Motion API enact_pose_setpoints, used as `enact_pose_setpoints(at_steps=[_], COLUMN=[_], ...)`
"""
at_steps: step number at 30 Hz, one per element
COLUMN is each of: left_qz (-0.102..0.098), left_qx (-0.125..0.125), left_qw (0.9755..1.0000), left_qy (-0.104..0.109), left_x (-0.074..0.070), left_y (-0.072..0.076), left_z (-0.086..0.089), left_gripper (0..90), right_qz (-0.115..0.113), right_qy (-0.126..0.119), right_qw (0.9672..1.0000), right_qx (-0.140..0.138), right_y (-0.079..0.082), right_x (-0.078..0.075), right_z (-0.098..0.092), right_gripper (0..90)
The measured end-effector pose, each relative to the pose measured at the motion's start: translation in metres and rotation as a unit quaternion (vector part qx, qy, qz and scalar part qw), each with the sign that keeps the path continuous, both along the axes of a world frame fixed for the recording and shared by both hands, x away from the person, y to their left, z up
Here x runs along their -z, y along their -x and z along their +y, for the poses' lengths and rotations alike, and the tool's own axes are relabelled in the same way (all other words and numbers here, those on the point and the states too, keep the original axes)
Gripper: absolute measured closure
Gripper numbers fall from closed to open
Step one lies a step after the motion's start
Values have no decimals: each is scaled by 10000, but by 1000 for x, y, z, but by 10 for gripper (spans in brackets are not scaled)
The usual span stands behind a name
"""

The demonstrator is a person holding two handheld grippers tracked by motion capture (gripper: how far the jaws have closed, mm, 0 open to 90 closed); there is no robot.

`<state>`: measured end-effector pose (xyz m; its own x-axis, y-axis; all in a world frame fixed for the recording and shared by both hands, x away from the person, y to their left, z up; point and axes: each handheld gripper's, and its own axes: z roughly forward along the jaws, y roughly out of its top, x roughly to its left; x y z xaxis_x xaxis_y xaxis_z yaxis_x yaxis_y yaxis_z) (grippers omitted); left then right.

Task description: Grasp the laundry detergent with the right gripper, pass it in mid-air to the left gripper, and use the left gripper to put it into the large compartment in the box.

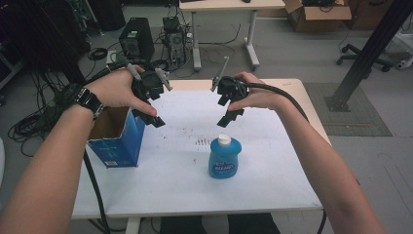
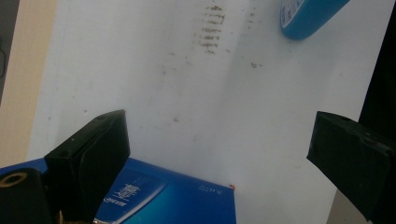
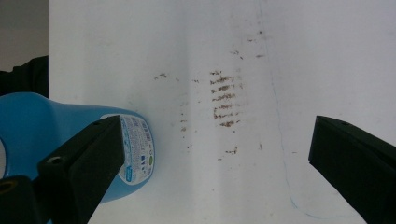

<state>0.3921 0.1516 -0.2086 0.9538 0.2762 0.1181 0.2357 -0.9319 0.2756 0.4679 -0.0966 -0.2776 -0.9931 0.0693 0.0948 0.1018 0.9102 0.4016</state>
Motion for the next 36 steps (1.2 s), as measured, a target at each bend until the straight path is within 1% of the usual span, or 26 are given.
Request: enact_pose_setpoints(at_steps=[2, 3, 5, 7, 9, 10, 11, 12, 13, 14, 15, 16, 17, 24, 25, 27, 29, 30, 32, 33, 36], left_qz=[-6, -6, 5, -27, -26, -35, -34, -38, -71, -48, -48, -53, -49, -41, -37, -24, -31, -26, -25, -28, -33], left_qx=[-7, -1, 0, -14, -14, 11, 12, -13, 1, 7, 7, 1, -4, -39, -36, -40, -35, -28, -30, -15, -28], left_qw=[10000, 10000, 10000, 10000, 10000, 10000, 10000, 10000, 10000, 10000, 10000, 10000, 10000, 10000, 10000, 10000, 10000, 10000, 10000, 10000, 10000], left_qy=[-7, -3, -6, -23, -16, -5, -4, -22, -28, 13, 13, 5, -5, 10, 2, 9, -7, -10, 1, -4, -12], left_x=[-2, -3, -4, -6, -8, -9, -10, -10, -11, -11, -11, -11, -11, -11, -11, -11, -11, -11, -11, -11, -10], left_y=[1, 2, 2, 2, 3, 3, 3, 3, 3, 4, 4, 4, 4, 6, 6, 7, 7, 7, 7, 7, 8], left_z=[0, 0, 0, -1, -2, -3, -3, -4, -4, -5, -5, -5, -6, -9, -9, -10, -12, -12, -14, -14, -15], left_gripper=[60, 59, 57, 56, 57, 57, 56, 56, 56, 56, 55, 55, 55, 55, 55, 55, 56, 56, 55, 55, 55], right_qz=[-28, -29, -24, -11, -27, -27, -21, -32, -32, -50, -43, -43, -36, -42, -42, -38, -61, -61, -72, -72, -123], right_qy=[-56, -133, -163, -239, -413, -413, -471, -599, -599, -758, -819, -819, -955, -1333, -1333, -1553, -1687, -1687, -1880, -1880, -2037], right_qw=[10000, 9999, 9999, 9997, 9991, 9991, 9988, 9981, 9981, 9970, 9966, 9966, 9954, 9910, 9910, 9877, 9855, 9855, 9820, 9820, 9788], right_qx=[30, 50, 31, 55, 91, 91, 99, 122, 122, 125, 119, 119, 105, 148, 148, 146, 151, 151, 157, 157, 152], right_y=[0, 0, 0, 0, 1, 1, 1, 2, 2, 3, 3, 3, 5, 12, 12, 17, 20, 20, 27, 27, 34], right_x=[-1, -2, -3, -6, -11, -11, -13, -17, -17, -20, -22, -22, -25, -30, -30, -31, -31, -31, -30, -30, -27], right_z=[-2, -5, -6, -9, -16, -16, -19, -24, -24, -31, -33, -33, -41, -68, -68, -83, -90, -90, -103, -103, -112], right_gripper=[36, 36, 36, 35, 36, 36, 35, 34, 34, 33, 33, 33, 32, 28, 28, 27, 25, 25, 21, 21, 20])
